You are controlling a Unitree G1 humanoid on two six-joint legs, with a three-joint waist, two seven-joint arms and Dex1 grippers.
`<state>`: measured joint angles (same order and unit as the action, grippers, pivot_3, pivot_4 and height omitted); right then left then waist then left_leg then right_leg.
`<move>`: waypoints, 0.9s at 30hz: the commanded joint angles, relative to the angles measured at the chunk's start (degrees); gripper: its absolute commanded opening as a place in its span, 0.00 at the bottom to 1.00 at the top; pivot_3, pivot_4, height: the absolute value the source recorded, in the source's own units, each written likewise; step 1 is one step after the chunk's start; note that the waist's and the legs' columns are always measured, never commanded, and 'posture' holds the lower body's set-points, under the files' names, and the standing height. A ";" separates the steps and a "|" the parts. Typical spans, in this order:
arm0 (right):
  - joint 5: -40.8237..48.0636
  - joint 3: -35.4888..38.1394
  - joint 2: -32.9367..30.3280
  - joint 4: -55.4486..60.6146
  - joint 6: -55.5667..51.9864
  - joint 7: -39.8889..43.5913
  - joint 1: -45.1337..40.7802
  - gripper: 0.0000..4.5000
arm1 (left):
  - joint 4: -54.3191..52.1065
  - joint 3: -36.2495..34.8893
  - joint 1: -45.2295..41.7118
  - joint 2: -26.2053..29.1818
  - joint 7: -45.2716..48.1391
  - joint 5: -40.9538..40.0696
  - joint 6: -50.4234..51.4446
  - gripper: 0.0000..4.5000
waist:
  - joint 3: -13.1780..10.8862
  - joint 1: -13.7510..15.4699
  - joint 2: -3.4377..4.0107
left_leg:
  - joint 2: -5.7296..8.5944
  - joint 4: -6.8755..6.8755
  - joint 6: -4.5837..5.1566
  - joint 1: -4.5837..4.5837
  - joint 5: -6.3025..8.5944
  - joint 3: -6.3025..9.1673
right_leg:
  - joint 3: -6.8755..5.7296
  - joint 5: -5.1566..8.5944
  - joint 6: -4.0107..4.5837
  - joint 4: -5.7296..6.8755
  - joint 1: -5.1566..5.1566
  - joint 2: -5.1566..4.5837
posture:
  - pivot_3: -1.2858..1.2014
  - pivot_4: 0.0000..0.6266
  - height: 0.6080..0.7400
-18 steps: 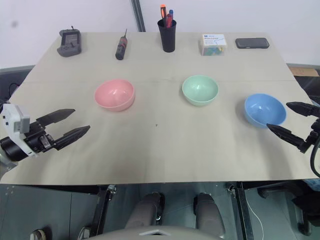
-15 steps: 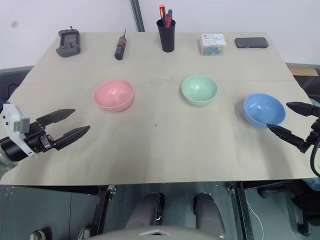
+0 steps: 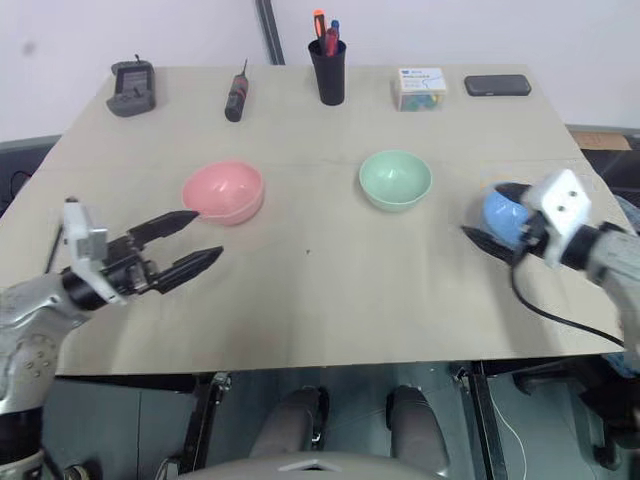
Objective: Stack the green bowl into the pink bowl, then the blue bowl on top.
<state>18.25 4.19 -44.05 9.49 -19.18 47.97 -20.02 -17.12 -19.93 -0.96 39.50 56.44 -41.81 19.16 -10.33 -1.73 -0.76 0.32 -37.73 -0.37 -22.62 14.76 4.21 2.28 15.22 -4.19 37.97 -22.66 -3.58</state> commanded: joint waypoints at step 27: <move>5.86 -6.78 11.93 -8.69 10.61 13.60 -12.30 0.99 | -12.55 1.25 -1.11 -0.16 -30.90 22.27 9.04 1.00 | -0.01 0.53 0.02 | 0.12 0.29 -0.02 -0.19 -0.01 0.32 | -0.07 0.00 0.02 -0.01 -0.26 -0.10 | 0.52 0.24 1.00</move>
<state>20.41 -5.61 -30.89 -3.65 -6.52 60.26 -32.54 -26.63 -18.56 -1.45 38.64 28.77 -21.76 25.75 -10.34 -1.21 -0.75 0.46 -37.44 -0.37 -22.84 14.76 4.56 2.19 15.22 -4.17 37.95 -22.92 -3.67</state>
